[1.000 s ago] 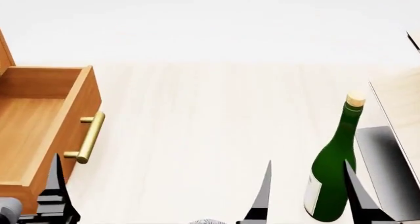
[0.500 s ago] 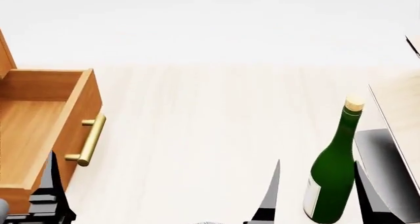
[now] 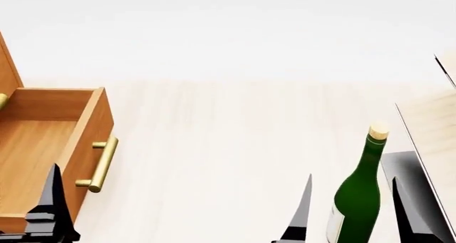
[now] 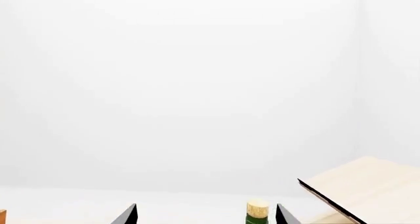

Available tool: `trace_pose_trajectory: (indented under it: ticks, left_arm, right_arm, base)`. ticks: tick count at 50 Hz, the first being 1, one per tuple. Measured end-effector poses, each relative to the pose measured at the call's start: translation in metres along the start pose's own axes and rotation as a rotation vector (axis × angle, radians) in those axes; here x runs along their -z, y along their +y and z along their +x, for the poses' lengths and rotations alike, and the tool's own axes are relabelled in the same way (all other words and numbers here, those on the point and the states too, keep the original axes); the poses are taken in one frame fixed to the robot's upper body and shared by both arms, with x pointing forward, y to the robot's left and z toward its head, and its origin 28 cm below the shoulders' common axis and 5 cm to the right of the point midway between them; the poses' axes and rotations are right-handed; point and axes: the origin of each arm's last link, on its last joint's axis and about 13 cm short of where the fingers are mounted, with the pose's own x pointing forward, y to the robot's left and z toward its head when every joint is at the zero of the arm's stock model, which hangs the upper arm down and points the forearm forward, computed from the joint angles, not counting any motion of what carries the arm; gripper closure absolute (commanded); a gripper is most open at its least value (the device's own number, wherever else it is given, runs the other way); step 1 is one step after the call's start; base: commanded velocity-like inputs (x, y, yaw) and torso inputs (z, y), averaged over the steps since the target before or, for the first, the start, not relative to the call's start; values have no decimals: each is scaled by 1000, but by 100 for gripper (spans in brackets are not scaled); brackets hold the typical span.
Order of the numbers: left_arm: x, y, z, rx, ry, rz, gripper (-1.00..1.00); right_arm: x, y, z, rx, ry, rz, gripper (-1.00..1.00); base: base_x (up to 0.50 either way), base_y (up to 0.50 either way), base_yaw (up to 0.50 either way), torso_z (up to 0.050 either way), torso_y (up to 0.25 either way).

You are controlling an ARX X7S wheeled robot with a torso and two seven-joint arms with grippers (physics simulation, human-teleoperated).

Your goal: Put the bowl on top of the cabinet.

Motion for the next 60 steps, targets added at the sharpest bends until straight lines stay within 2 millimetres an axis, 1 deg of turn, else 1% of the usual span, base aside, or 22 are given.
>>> trace_pose_trajectory:
  ticks: [16, 25, 57, 60]
  left_arm:
    - [1, 0, 0, 8, 7, -5, -100]
    - [0, 1, 1, 24, 23, -38, -100]
    - [1, 2, 0, 44, 9, -14, -100]
    - [1, 2, 0, 46, 18, -7, -100]
  right_arm:
    - [0, -1, 0, -6, 4, 0, -100]
    - [-1, -2, 0, -5, 3, -3, -100]
    - [-1, -6, -1, 10, -1, -9, -100]
    - [-2, -8, -1, 12, -1, -9, -100]
  base:
    - [0, 0, 0, 50, 0]
    - [0, 0, 0, 0, 0]
    - [0, 0, 0, 2, -249]
    - [0, 0, 0, 1, -10]
